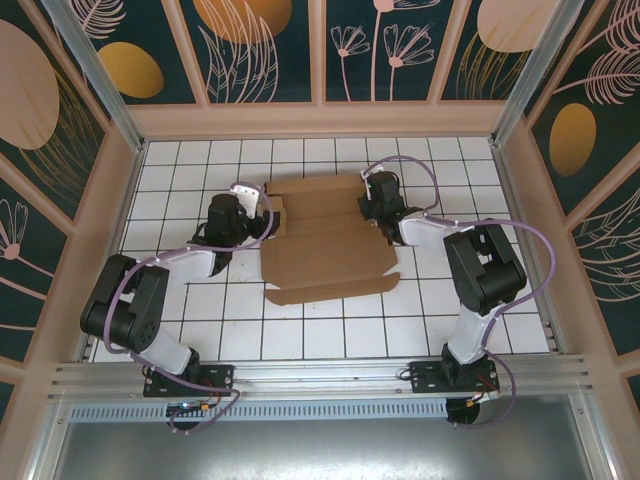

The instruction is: Fold the paper box

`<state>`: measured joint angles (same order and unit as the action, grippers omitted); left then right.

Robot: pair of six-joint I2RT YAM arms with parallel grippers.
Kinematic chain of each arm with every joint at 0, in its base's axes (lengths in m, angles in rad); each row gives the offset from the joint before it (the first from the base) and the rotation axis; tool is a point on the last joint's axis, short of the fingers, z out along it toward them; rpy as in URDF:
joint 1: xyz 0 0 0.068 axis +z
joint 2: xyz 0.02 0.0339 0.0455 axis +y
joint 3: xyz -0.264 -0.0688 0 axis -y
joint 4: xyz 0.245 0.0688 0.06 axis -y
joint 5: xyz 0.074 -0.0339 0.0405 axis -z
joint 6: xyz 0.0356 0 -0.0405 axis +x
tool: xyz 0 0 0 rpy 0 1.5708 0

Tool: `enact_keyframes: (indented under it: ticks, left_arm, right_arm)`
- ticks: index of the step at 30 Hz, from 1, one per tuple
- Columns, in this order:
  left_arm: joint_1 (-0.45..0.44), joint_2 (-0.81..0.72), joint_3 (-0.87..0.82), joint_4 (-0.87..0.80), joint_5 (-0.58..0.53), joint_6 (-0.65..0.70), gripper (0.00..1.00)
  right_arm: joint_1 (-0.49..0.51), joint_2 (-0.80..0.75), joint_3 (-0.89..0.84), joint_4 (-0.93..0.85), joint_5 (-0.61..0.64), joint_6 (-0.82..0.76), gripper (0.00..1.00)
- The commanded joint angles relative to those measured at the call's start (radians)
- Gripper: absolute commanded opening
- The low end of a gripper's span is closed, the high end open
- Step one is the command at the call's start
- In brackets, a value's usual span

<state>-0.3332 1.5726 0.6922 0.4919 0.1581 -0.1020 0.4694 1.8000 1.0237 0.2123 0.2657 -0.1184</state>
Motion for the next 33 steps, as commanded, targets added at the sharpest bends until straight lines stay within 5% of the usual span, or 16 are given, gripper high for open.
enact_keyframes:
  ticks: [1,11,19,33]
  left_arm:
    - [0.000,0.033,0.042,-0.005,-0.025,-0.025,0.65]
    - [-0.017,0.058,0.072,-0.020,-0.095,-0.024,0.59]
    - [-0.023,0.090,0.103,-0.069,-0.265,-0.072,0.40]
    - [-0.111,0.180,0.196,-0.204,-0.620,-0.138,0.11]
  right_arm:
    - [0.024,0.033,-0.017,-0.099,0.019,-0.047,0.00]
    - [0.038,0.040,-0.013,-0.104,0.059,-0.040,0.00]
    - [0.051,0.035,-0.013,-0.115,0.071,-0.031,0.00]
    - [0.072,0.031,0.002,-0.151,0.273,0.063,0.00]
